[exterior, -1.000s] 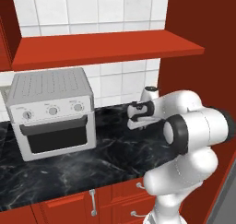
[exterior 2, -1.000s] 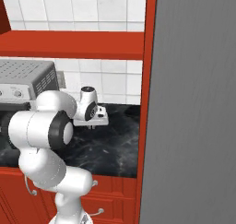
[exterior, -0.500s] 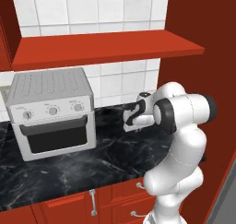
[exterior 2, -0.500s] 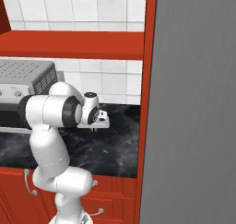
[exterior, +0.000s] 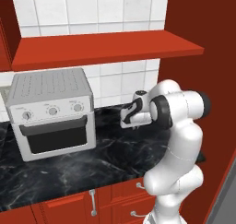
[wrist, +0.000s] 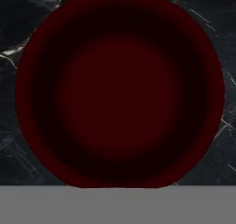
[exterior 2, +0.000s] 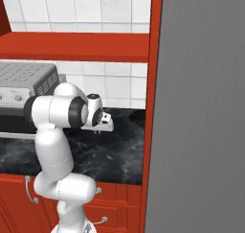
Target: Clear the mugs and bowl far away from the sink.
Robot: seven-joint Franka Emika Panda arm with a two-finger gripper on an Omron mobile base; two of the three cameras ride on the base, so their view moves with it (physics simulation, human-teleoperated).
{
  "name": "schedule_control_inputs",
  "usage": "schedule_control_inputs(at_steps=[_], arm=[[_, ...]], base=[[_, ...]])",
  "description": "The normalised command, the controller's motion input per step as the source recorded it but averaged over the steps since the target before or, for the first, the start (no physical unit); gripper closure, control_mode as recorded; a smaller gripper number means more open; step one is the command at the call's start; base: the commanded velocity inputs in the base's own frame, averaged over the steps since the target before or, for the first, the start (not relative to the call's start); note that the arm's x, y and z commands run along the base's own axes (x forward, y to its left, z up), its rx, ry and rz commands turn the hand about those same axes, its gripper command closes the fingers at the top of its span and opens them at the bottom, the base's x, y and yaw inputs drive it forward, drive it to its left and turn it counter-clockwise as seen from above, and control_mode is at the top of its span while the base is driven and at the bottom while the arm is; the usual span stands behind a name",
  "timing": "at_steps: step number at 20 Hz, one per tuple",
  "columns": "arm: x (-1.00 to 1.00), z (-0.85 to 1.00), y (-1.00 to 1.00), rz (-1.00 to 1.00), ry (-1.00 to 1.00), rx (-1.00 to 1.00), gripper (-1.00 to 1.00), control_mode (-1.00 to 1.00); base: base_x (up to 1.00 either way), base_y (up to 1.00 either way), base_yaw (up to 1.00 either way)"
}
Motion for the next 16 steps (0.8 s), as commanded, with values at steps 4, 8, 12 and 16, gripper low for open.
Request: schedule_control_inputs(at_steps=[4, 8, 12, 16], arm=[[0.11, -0.08, 0.01, -0.08, -0.07, 0.0, -1.0, -1.0], [0.0, 0.01, 0.01, -0.09, -0.07, 0.0, -1.0, -1.0], [-0.01, 0.04, 0.0, -0.07, -0.03, 0.01, -1.0, -1.0], [-0.24, 0.27, -0.01, -0.06, -0.03, 0.0, -1.0, -1.0]], base=[[0.0, 0.0, 0.0], [0.0, 0.0, 0.0], [0.0, 0.0, 0.0], [0.0, 0.0, 0.0]])
